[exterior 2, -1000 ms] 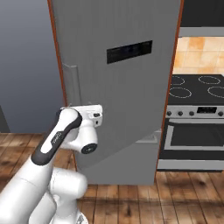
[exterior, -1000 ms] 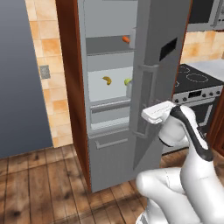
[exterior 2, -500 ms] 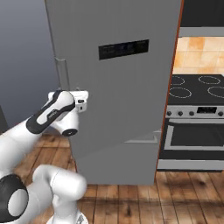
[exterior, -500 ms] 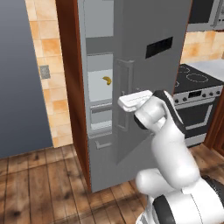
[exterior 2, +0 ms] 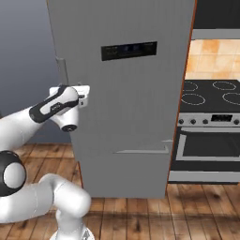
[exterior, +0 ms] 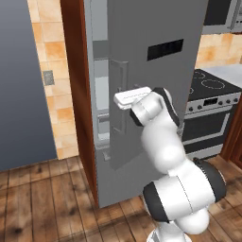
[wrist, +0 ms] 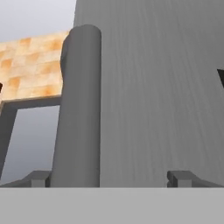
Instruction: Place the pear in the correct fridge rack based on whether it is a fruit or vegetable. Finally, close the fridge door.
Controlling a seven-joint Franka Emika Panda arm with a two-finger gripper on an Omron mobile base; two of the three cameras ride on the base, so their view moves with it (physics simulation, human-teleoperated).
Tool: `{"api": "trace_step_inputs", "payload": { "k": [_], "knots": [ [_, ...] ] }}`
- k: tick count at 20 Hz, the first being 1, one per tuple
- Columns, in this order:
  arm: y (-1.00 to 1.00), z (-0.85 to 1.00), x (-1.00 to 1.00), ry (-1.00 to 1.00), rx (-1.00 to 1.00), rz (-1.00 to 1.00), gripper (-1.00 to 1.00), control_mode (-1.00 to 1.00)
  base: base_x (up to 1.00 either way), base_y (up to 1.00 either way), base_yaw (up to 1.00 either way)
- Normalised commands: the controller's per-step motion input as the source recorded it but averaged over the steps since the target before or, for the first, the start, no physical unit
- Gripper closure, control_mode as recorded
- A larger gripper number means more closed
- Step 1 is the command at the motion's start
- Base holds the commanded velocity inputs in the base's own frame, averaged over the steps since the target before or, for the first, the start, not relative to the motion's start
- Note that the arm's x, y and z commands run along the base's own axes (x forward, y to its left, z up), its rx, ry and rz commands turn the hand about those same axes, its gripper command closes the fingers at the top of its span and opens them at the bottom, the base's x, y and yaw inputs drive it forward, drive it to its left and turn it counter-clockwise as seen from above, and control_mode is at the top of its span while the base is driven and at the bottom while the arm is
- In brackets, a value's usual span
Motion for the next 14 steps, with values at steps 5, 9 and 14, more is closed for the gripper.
{"api": "trace_step_inputs", "payload": {
  "k": [5,9,14],
  "knots": [
    [0.18,0.41,0.62,-0.02,-0.01,-0.05,-1.0,-1.0,0.0,0.0,0.0],
    [0.16,0.37,0.65,-0.01,-0.02,-0.06,-1.0,-1.0,0.0,0.0,0.0],
    [0.24,0.38,0.58,-0.05,-0.05,-0.08,-1.0,-1.0,0.0,0.0,0.0]
  ]
}}
